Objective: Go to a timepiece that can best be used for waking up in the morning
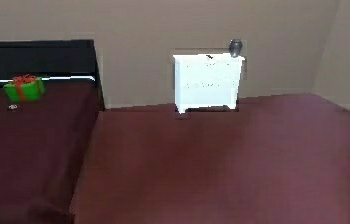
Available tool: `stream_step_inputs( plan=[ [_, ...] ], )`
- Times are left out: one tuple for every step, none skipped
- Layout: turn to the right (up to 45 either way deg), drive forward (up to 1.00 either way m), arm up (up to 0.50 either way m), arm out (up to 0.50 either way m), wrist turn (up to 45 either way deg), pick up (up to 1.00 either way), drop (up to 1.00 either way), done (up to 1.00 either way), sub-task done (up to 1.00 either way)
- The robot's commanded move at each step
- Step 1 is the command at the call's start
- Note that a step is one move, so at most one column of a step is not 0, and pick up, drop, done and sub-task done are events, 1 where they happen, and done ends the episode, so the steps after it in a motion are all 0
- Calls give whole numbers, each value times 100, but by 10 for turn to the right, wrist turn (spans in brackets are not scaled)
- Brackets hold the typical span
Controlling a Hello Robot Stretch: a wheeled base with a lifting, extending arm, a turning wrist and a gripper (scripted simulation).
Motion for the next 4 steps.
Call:
stream_step_inputs(
  plan=[
    [0, 15, 0, 0, 0, 0, 0, 0, 0],
    [450, 0, 0, 0, 0, 0, 0, 0, 0],
    [120, 0, 0, 0, 0, 0, 0, 0, 0],
    [0, 15, 0, 0, 0, 0, 0, 0, 0]
  ],
)
